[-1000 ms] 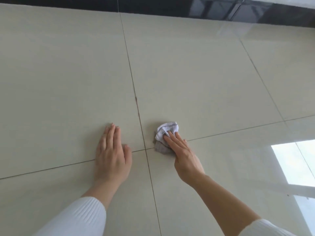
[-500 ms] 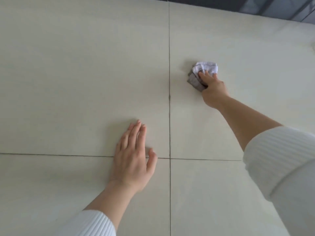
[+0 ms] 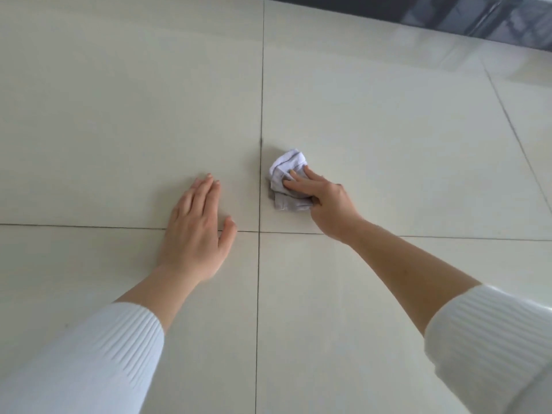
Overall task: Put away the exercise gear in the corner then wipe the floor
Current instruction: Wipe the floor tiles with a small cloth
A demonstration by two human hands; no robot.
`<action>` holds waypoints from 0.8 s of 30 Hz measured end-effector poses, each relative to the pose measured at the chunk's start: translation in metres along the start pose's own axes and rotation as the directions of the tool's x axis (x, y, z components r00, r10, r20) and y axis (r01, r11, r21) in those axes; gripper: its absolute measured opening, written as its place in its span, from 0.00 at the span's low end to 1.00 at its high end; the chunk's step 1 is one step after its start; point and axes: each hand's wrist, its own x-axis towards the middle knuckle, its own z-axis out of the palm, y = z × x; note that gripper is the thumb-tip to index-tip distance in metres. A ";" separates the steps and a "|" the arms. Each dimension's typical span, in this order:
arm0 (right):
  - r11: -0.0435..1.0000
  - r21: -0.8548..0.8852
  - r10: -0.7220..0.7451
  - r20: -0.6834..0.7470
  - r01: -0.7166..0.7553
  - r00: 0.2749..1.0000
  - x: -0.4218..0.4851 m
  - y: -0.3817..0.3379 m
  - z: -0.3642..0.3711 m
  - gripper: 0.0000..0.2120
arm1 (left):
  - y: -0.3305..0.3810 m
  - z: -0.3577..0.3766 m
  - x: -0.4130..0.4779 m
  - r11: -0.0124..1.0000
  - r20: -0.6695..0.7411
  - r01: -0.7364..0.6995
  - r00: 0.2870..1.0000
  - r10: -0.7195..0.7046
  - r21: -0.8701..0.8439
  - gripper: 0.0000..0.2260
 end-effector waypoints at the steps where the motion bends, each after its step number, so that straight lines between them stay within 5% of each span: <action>1: 1.000 0.003 -0.005 0.002 0.005 1.000 -0.012 0.000 0.004 0.36 | -0.001 0.001 0.000 1.000 0.005 -0.013 1.000 0.013 0.015 0.29; 15: 0.967 -0.014 -0.251 0.137 0.255 0.958 -0.194 -0.005 0.062 0.37 | 0.007 -0.007 -0.104 0.999 0.058 0.041 0.997 -0.042 0.026 0.28; 19: 0.908 -0.038 -0.399 0.229 0.418 0.888 -0.249 -0.014 0.079 0.35 | 0.005 -0.013 -0.142 0.998 0.159 0.053 0.985 -0.059 0.039 0.30; 22: 0.806 -0.057 -0.535 0.356 0.590 0.766 -0.258 -0.011 0.073 0.35 | 0.001 -0.019 -0.167 0.997 0.244 0.025 0.969 -0.042 0.074 0.32; 24: 0.786 -0.119 -0.537 0.356 0.607 0.765 -0.236 -0.004 0.058 0.39 | 0.001 -0.026 -0.183 0.996 0.281 0.018 0.959 -0.040 0.083 0.36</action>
